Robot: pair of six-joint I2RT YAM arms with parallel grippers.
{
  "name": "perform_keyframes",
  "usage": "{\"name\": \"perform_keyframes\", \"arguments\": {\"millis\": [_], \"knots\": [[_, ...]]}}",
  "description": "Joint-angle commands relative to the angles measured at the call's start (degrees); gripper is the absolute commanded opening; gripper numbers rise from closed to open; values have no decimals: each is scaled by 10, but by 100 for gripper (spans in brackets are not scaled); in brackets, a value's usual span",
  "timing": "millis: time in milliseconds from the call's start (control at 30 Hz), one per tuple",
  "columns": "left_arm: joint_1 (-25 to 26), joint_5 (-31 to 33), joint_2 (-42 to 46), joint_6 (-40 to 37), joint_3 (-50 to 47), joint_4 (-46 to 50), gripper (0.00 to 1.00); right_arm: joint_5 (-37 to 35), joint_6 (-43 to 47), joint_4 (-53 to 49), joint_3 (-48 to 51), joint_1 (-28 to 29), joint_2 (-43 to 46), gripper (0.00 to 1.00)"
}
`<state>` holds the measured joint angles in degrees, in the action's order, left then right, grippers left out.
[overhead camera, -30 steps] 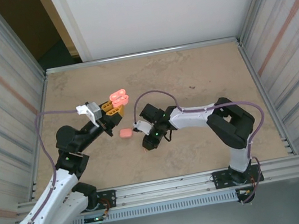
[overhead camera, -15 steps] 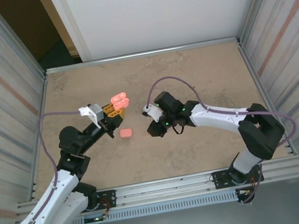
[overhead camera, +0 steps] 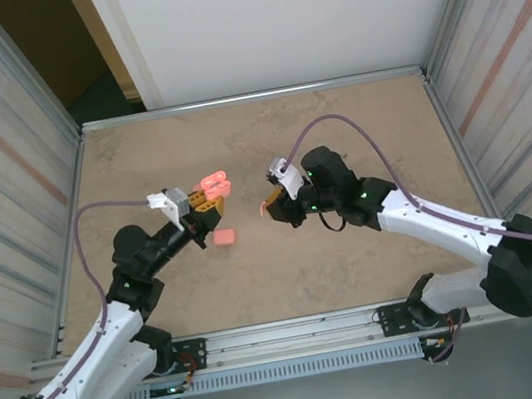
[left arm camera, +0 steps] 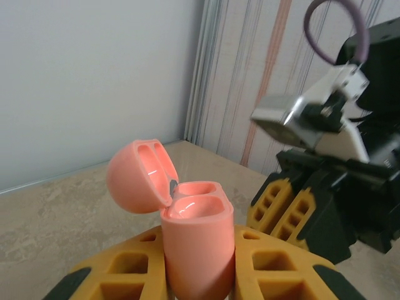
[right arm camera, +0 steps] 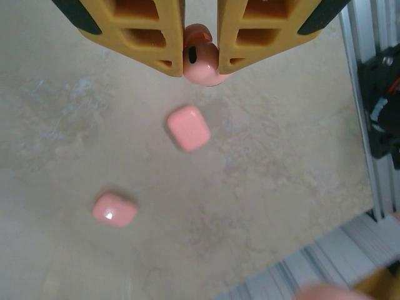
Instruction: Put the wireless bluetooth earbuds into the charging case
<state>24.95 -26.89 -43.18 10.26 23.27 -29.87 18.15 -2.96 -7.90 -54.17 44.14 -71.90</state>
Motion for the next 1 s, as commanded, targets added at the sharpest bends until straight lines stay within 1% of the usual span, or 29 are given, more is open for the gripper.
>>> {"name": "perform_keyframes", "arguments": {"millis": [0,333,500,667,967], "knots": [[-4,4,-5,-6,-2,-34,0,-22,-7,29,1,-6,32,16],[-4,-26,-52,11,-4,-86,0,-39,5,68,-35,-7,59,16],[-4,-44,-72,15,-1,-104,0,-33,16,72,-64,-6,45,16],[-3,-77,-97,17,4,-116,0,-26,23,85,-84,-1,27,16],[6,-90,-126,26,8,-143,0,-31,37,97,-118,25,-9,16]]}}
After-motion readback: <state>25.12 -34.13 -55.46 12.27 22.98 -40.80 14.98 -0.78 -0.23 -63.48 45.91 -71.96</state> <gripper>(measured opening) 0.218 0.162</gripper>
